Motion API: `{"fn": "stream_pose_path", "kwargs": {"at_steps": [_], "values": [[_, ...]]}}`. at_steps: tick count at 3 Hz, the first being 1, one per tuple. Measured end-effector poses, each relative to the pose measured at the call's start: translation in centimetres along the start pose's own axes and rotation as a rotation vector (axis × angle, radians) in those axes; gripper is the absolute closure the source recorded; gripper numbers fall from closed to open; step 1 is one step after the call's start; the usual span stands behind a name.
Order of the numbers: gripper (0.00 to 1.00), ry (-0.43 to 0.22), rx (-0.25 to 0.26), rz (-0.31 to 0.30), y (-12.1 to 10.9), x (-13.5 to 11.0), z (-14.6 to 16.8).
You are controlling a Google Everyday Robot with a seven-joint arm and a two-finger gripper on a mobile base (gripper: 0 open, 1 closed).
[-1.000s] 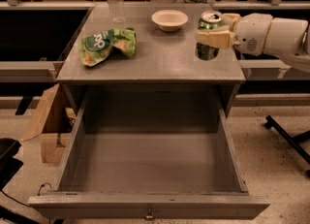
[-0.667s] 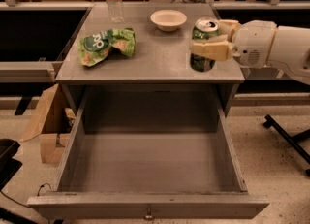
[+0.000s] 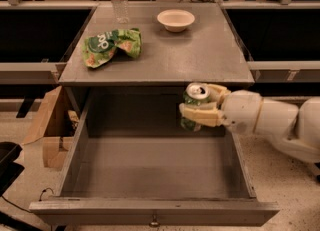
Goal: Place green can into top drawer
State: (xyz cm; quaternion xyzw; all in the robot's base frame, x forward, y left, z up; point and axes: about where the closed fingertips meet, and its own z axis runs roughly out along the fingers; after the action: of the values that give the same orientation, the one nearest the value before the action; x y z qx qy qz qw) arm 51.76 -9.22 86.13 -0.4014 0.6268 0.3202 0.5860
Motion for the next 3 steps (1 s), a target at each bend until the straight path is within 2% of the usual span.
{"fn": "stream_pose_path", "kwargs": {"at_steps": [1,2,3], "values": [[1.0,-0.035,0.001,0.0,0.4,7.1,2.6],[1.0,-0.045,-0.034,-0.03,-0.7,13.7,6.2],[0.83,-0.053,-0.046,-0.023,-0.5,14.5,6.9]]}}
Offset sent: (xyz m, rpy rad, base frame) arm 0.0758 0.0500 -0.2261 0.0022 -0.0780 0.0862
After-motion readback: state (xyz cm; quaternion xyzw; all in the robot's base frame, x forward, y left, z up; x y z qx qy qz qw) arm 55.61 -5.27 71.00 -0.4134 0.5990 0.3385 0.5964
